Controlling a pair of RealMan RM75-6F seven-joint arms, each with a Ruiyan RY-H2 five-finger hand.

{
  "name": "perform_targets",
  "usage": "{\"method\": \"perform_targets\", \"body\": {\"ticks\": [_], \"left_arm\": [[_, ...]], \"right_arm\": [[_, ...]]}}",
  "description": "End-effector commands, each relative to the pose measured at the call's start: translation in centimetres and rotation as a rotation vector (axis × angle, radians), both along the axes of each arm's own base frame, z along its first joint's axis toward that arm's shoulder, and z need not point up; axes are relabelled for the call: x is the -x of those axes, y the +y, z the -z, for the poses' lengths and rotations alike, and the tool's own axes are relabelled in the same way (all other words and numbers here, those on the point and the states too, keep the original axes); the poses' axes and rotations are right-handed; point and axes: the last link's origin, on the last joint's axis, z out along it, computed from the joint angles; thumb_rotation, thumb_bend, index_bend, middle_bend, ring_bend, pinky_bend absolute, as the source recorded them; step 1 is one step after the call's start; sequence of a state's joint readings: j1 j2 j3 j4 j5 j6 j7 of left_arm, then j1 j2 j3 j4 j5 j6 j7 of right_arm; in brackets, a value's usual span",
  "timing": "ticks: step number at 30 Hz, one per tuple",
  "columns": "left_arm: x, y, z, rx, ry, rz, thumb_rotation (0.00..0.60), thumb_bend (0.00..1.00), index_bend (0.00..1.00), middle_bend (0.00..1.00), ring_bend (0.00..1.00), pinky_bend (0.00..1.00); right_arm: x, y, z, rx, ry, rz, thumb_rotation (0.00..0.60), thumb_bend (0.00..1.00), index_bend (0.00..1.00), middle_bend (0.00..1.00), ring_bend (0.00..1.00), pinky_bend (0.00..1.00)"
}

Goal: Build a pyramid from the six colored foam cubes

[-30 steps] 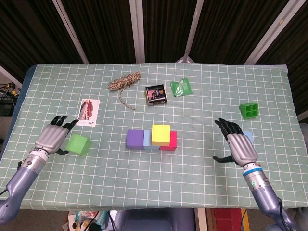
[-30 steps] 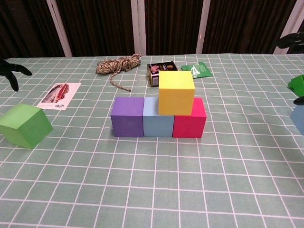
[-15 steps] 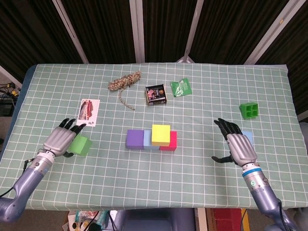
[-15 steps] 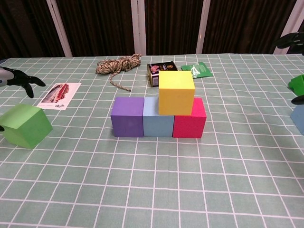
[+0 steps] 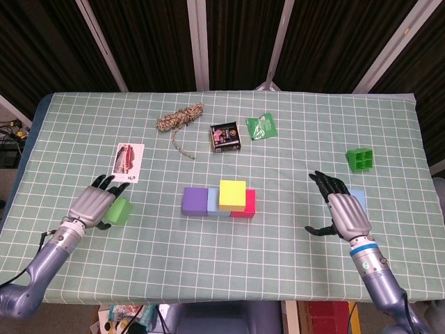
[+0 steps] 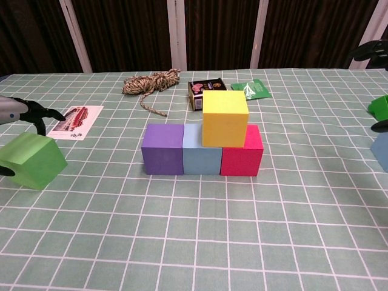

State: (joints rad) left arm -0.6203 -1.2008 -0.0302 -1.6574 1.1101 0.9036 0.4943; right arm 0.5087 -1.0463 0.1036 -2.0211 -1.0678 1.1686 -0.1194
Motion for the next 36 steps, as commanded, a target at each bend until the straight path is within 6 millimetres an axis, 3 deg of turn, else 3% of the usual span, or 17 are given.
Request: {"method": "perform_targets", "body": {"ticks": [1, 10, 19, 28, 36], "left_arm": [[-0.1, -0.1, 0.0, -0.004, -0.007, -0.004, 0.6, 0.35, 0.05, 0.33, 0.0, 0.05], [-1.2, -0.1, -0.9, -0.03, -0.063, -0.037, 0.6, 0.38, 0.05, 0.35, 0.0, 0.05], [-3.9, 0.4, -2.5, -0.069, -0.099, -0.063, 0.6, 0.39, 0.06, 0.37, 0.0, 0.05], [-8.3, 1.5, -2.8, -0.107, -0.122, -0.061, 0.6, 0.4, 0.07, 0.37, 0.01, 0.05], [-13.9, 3.2, -2.1, -0.08, -0.09, -0.024, 0.6, 0.4, 0.07, 0.36, 0.01, 0.05]], "right_arm": [[0.0, 0.0, -0.1, 0.002, -0.004, 0.0, 0.6, 0.13, 0.0, 0.0, 0.0, 0.0], [-0.1, 0.0, -0.1, 0.004, -0.013, 0.0, 0.6, 0.13, 0.0, 0.0, 0.0, 0.0], [-0.3, 0.1, -0.1, -0.004, -0.025, -0.004, 0.6, 0.13, 0.0, 0.0, 0.0, 0.0], [-0.5, 0.2, -0.2, -0.009, -0.04, -0.011, 0.6, 0.13, 0.0, 0.0, 0.0, 0.0], [-0.6, 0.1, -0.7, -0.001, -0.063, -0.007, 0.6, 0.13, 0.0, 0.0, 0.0, 0.0]]}}
